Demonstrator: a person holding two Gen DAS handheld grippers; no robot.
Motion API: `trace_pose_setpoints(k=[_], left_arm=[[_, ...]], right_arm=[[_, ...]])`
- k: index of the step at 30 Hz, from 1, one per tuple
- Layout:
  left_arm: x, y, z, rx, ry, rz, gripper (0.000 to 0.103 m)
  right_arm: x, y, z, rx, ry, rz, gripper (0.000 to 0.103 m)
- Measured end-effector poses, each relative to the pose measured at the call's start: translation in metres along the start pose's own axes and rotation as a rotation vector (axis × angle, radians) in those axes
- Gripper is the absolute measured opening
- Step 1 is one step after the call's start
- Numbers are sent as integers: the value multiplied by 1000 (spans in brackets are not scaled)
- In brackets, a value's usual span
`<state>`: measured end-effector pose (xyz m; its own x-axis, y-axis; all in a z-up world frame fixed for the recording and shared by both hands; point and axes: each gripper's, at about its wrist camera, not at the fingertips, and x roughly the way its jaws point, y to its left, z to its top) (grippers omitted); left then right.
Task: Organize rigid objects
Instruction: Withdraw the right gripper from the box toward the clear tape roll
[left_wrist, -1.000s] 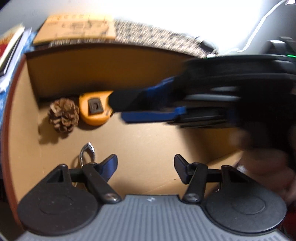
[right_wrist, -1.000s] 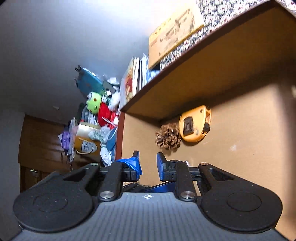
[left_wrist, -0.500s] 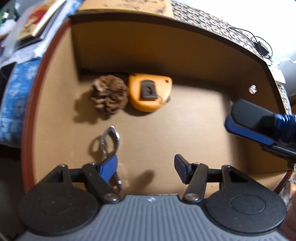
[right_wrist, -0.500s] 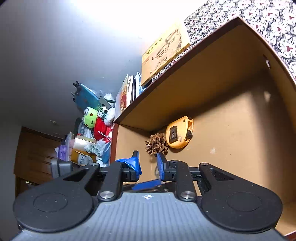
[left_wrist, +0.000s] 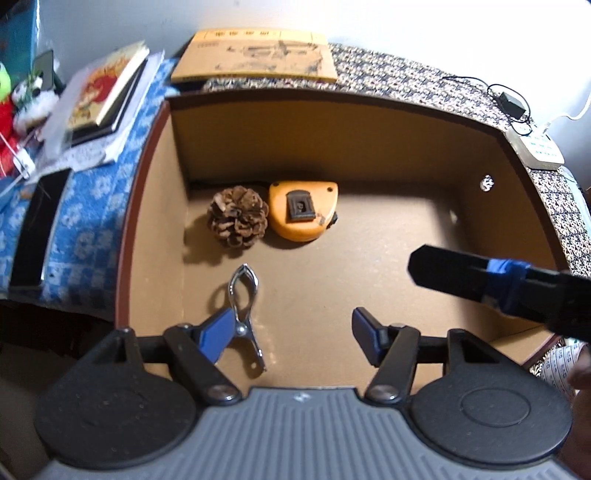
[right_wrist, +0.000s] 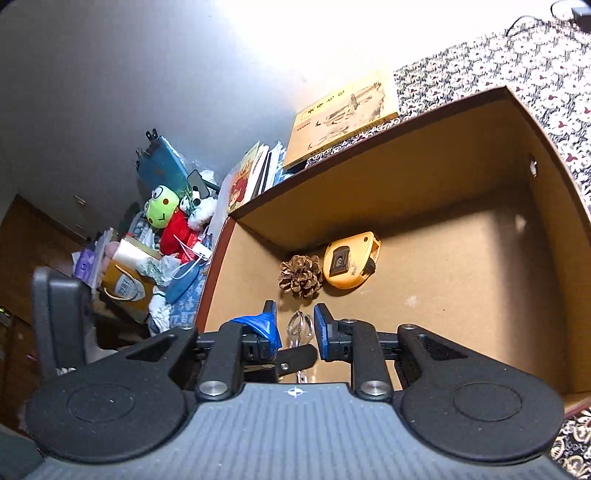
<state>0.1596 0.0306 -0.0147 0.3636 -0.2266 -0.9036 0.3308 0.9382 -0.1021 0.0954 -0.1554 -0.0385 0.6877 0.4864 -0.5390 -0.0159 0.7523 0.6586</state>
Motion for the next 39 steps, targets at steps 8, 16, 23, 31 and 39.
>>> trace_pose_setpoints(k=[8,16,23,31,39], left_arm=[[-27,-8,-11,24,-65,65,64],[-49,-17,-29,51,-114,156,66],[-66,-19,-43,51,-137,193,67],[-76,-21,-61,67,-144,219,67],[-77,-19,-75,62,-139,226,67]], right_arm=[[-17,16,-15,-61,-33,-27,5],[-33,30,-33,-120,-69,-40,5],[-46,40,-46,-155,-111,-52,5],[-54,47,-60,-170,-118,-50,5],[-58,58,-78,-232,-111,-79,5]])
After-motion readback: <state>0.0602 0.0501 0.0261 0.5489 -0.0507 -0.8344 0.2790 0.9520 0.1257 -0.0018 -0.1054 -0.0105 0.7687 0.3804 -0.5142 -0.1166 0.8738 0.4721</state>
